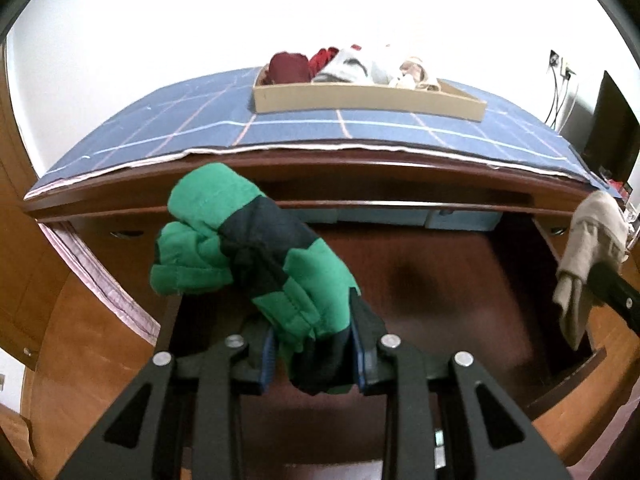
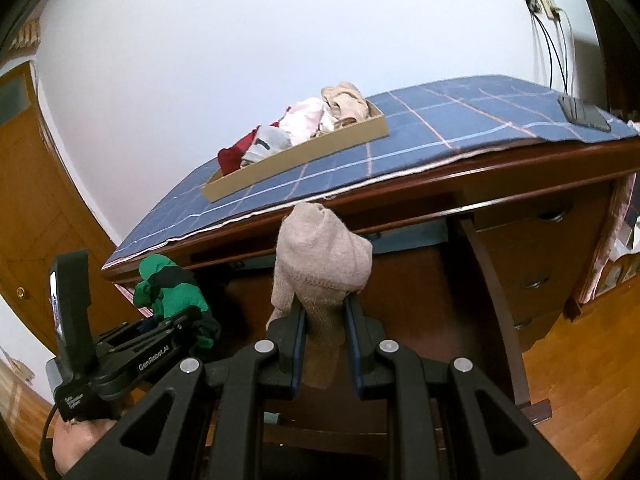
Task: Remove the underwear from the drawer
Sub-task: 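Lift both socks out of the drawer and carry them over the tray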
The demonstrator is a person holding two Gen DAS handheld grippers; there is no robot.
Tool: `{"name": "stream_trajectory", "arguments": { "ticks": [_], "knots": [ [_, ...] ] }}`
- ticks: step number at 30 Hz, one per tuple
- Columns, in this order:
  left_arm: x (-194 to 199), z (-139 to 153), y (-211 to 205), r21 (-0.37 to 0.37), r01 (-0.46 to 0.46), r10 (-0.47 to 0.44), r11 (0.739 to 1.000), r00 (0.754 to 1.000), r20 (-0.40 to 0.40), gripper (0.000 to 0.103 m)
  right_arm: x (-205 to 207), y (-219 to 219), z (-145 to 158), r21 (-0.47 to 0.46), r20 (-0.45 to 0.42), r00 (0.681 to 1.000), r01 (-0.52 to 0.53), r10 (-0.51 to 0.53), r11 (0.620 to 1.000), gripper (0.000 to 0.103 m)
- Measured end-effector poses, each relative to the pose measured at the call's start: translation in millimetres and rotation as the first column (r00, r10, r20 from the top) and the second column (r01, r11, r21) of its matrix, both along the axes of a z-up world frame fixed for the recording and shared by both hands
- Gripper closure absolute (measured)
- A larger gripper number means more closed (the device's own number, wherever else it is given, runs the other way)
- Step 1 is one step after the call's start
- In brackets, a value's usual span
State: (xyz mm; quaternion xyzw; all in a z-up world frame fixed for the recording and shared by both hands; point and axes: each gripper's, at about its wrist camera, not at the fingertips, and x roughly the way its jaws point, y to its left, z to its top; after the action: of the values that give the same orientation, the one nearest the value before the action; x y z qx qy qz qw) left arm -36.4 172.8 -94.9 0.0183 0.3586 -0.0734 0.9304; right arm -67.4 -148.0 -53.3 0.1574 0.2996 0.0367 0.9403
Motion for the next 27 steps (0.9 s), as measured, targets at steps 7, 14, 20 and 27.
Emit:
{"name": "stream_trajectory", "arguments": {
  "ticks": [7, 14, 20, 27],
  "knots": [
    [-15, 7, -14, -0.006, 0.010, -0.010, 1.000, 0.998, 0.063, 0.075, -8, 10, 8, -0.019, 0.043, 0.999, -0.018, 0.019, 1.000, 0.083],
    [-33, 23, -16, 0.023, -0.010, 0.006, 1.000, 0.988, 0.155, 0.075, -21, 10, 21, -0.036, 0.094, 0.996, -0.004, 0.007, 0.999, 0.083],
    [-43, 35, -15, 0.028, -0.017, 0.011, 0.999, 0.980, 0.200, 0.075, -32, 15, 32, -0.065, 0.134, 0.991, -0.006, 0.014, 0.998, 0.083],
    [-55, 46, -13, 0.020, -0.018, 0.013, 1.000, 0.973, 0.231, 0.075, -47, 17, 46, -0.090, 0.177, 0.984, -0.003, 0.019, 0.996, 0.083]
  ]
}}
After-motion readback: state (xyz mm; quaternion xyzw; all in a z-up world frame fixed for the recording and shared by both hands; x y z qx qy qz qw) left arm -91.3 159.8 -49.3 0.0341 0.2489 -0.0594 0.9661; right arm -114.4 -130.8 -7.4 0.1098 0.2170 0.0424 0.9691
